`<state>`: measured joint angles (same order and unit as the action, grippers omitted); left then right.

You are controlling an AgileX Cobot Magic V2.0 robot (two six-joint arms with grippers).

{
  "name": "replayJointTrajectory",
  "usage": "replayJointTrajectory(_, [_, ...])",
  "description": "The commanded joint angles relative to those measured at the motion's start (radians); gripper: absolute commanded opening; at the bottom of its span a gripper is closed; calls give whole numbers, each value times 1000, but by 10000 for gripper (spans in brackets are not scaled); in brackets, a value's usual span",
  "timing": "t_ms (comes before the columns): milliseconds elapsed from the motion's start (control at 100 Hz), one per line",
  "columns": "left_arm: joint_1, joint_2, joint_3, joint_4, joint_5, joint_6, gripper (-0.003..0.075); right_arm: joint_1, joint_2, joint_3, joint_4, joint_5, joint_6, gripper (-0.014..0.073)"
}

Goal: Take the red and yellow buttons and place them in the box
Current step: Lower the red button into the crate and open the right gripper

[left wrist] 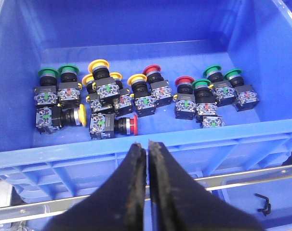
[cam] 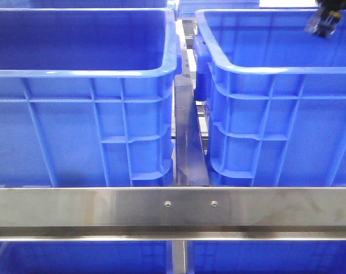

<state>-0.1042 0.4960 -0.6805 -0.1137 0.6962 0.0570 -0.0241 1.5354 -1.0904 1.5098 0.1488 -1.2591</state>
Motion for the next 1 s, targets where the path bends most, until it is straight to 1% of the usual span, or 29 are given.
replayJointTrajectory(0, [5, 5, -24, -8, -78, -8, -19, -3, 30, -71, 20, 31, -43, 182])
replayJointTrajectory(90, [5, 5, -24, -8, -78, -8, -19, 3, 98, -106, 20, 49, -73, 182])
replayJointTrajectory(290, [5, 5, -24, -8, -78, -8, -19, 35, 224, -185, 20, 30, -140, 182])
replayJointTrajectory(430, [5, 5, -24, -8, -78, -8, -19, 58, 289, -238, 20, -31, -190, 182])
replayJointTrajectory(680, [5, 5, -24, -8, -78, -8, -19, 65, 346, -272, 20, -124, -208, 182])
replayJointTrajectory(990, [5, 5, -24, -8, -78, -8, -19, 65, 363, -272, 20, -87, -208, 182])
